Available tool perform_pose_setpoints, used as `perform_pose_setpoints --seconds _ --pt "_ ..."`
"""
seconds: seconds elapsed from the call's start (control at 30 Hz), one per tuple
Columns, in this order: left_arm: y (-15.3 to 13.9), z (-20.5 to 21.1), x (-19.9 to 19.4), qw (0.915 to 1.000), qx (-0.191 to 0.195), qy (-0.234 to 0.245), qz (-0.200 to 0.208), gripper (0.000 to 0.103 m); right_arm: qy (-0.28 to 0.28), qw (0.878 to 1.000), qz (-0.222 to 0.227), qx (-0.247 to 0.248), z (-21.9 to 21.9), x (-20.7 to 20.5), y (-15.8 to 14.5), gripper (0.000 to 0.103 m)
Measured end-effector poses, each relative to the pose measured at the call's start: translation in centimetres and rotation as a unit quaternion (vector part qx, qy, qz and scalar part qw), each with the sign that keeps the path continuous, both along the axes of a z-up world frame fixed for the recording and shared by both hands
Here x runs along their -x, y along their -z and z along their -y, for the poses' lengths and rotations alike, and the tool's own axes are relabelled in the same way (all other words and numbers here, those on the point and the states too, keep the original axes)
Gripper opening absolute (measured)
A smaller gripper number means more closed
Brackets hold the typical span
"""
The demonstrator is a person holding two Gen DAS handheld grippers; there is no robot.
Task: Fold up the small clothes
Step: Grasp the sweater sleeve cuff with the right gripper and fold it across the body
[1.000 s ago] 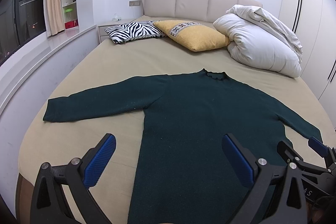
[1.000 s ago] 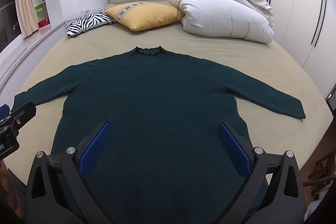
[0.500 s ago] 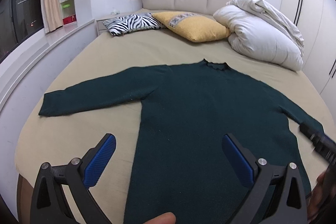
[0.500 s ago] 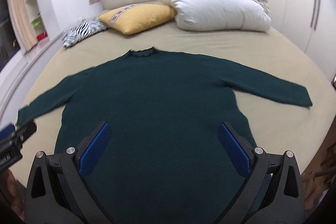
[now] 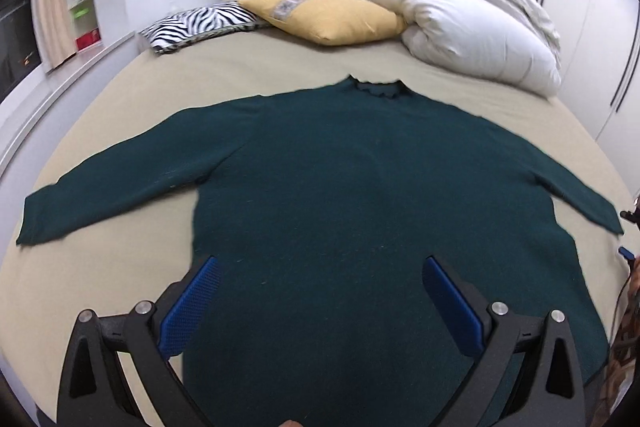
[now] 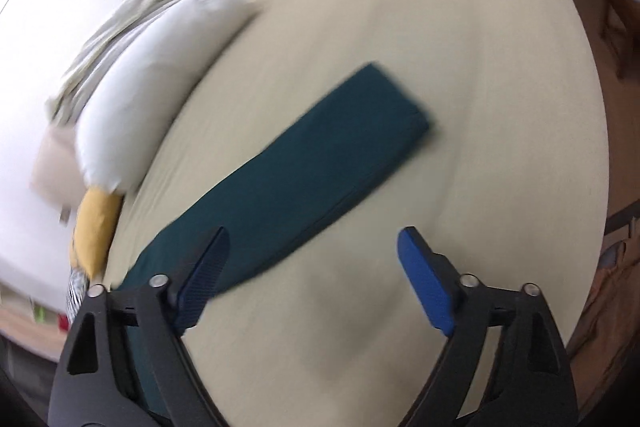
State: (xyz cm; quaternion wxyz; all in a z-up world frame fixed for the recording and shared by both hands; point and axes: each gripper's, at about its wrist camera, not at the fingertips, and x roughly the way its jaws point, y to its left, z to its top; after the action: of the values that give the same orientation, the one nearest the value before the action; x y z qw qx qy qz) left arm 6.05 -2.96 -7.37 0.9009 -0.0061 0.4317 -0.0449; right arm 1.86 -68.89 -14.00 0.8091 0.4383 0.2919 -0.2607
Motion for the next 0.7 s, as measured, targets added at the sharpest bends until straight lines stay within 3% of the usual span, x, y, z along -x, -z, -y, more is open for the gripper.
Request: perform_pose_setpoints --seconds 0.07,0.17,0.23,0.3,0.37,0.53,0.7 --pt "0.5 0.8 -1.0 0.9994 -0.024 -0.001 -0.027 0.103 0.017 0.999 0.007 -0.031 3.5 -0.2 2.0 0.075" --pt "1.2 0.4 -2.2 0.9985 0.008 -0.015 -0.052 0.103 0.031 0.998 0.024 -0.038 6.7 -1.1 3.3 0.070" --pt "1.4 0.0 -2.7 0.9981 0.020 -0.023 -0.053 0.103 0.032 0.999 0.031 -0.022 8.0 -1.9 3.6 0.056" --pt "1.7 -0.3 -3.0 0.9976 0.035 -0.019 -0.057 0.103 0.029 0.999 0.025 -0.018 9.1 -3.1 4.0 0.022" --pt "2.1 -0.7 -3.3 0.9964 0.054 -0.017 -0.062 0.103 0.022 0.999 0.013 -0.026 10.0 -4.4 4.1 0.009" --pt "2.2 -2.0 -3.3 0.9897 0.126 -0.007 -0.067 0.100 -0.041 0.998 0.019 0.035 5.1 -7.7 -0.5 0.007" --pt "1.3 -3.2 -3.5 0.9790 0.195 0.006 -0.060 0.092 -0.174 0.979 0.072 0.073 -5.2 -14.1 -6.8 0.007"
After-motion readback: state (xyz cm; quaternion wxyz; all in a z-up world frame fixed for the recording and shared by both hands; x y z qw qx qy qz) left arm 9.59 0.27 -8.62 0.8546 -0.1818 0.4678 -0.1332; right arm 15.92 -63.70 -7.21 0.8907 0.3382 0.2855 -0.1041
